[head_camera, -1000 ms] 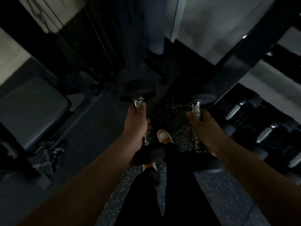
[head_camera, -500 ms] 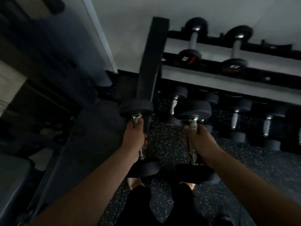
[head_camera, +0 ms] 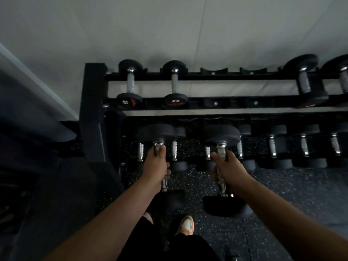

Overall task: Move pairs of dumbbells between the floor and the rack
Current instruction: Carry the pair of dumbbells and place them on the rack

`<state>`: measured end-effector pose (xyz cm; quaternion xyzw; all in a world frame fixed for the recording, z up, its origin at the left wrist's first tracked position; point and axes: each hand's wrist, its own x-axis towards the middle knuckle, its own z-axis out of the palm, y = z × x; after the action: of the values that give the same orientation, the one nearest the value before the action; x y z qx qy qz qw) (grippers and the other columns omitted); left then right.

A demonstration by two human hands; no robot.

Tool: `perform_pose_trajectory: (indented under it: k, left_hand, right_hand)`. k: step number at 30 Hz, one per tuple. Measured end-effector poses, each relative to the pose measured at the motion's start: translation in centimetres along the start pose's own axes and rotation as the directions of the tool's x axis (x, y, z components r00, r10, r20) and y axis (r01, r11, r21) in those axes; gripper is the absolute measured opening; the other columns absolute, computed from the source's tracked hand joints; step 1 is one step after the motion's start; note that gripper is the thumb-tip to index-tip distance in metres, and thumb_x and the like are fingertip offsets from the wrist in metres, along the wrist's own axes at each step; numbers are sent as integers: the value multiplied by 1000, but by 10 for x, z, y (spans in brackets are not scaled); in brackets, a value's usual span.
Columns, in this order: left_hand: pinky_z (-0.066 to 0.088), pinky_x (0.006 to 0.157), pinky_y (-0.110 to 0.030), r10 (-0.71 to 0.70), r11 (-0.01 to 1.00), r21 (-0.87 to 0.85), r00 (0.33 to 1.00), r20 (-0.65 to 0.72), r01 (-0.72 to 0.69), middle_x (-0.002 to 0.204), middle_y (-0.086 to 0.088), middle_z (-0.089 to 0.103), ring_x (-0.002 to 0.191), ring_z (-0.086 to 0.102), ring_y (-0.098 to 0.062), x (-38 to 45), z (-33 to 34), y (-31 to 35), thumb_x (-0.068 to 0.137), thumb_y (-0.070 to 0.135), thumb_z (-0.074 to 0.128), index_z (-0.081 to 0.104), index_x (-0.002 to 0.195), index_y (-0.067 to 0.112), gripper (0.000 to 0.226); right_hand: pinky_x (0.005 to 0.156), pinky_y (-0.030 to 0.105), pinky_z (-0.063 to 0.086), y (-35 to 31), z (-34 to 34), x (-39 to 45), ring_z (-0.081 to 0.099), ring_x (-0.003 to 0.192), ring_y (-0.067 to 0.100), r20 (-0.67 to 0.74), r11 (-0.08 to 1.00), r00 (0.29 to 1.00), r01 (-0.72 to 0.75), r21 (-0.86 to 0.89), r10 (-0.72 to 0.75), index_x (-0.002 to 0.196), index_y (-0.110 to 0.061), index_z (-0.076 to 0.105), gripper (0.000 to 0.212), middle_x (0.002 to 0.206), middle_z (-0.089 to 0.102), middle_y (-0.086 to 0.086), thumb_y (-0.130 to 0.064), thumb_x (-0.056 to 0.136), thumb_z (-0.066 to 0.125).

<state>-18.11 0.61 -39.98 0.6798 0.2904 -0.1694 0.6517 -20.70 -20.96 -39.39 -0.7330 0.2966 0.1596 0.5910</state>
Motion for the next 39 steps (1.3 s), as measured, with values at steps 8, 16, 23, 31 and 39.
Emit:
perform_pose_trajectory:
  k: [8, 16, 23, 31, 39]
  left_hand:
    - [41, 44, -28, 6, 998, 57, 996, 92, -11, 78, -17, 56, 48, 48, -19, 45, 95, 40, 102, 42, 47, 55, 123, 22, 30]
    - [40, 43, -28, 47, 993, 97, 986, 161, -64, 63, -7, 53, 40, 48, -15, 125, 167, 84, 100, 44, 49, 57, 118, 24, 28]
    - [41, 46, -29, 37, 992, 107, 977, 209, -61, 67, -7, 55, 45, 49, -16, 160, 227, 115, 99, 46, 49, 56, 119, 30, 26]
    - [41, 43, -27, 15, 998, 59, 988, 153, -24, 69, -9, 54, 46, 49, -16, 196, 304, 146, 99, 44, 50, 57, 118, 27, 27]
    - [41, 43, -28, 1, 1000, -25, 999, 34, 0, 71, -14, 54, 49, 50, -20, 228, 369, 180, 101, 39, 50, 57, 118, 28, 22]
  right_hand:
    - [43, 29, 49, -20, -69, 52, 58, 46, 16, -99, 997, 995, 2, 77, 6, 101, -18, 56, 21, 68, 63, 9, -38, 95, 61]
    - [44, 30, 47, -50, -108, 130, 55, 43, 17, -169, 986, 985, -18, 167, 46, 99, -18, 55, 22, 49, 60, -3, -38, 93, 62]
    - [49, 33, 47, -64, -148, 186, 56, 46, 19, -213, 978, 972, -52, 202, 96, 95, -20, 56, 25, 54, 61, 1, -43, 89, 64]
    - [43, 28, 45, -93, -204, 265, 56, 43, 15, -155, 993, 987, -21, 118, 39, 95, -16, 56, 26, 49, 61, -3, -41, 92, 63]
    - [48, 33, 48, -129, -261, 332, 58, 47, 18, -27, 997, 999, -36, 64, 38, 97, -17, 54, 26, 64, 63, 8, -42, 93, 60]
